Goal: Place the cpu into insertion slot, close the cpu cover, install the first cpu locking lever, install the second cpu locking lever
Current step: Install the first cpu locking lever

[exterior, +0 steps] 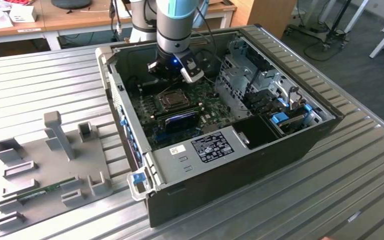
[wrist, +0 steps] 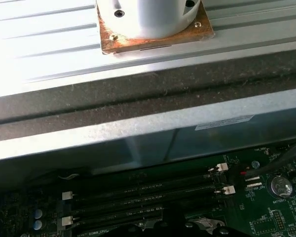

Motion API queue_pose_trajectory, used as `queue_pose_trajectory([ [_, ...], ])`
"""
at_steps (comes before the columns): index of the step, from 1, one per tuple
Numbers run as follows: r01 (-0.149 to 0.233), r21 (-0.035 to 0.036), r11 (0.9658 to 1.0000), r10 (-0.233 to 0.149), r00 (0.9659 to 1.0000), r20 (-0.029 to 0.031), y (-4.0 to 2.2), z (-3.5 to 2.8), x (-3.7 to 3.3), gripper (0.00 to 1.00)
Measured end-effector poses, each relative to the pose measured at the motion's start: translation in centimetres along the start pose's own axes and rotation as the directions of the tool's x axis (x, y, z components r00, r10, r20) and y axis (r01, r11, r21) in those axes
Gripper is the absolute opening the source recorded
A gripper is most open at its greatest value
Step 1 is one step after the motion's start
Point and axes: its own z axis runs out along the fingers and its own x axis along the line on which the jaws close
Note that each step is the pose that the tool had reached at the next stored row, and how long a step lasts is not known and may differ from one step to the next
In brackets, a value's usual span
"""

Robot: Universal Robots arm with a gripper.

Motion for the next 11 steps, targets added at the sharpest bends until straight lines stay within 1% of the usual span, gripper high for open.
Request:
queue_pose_trajectory([
  [7, -0.003, -0.0001, 1.0, 0.003, 1.0, 0.0041, -0.34, 0.99, 0.05, 0.11],
  [11, -0.004, 0.0001, 1.0, 0.004, 1.0, 0.0045, -0.36, 1.04, 0.05, 0.11],
])
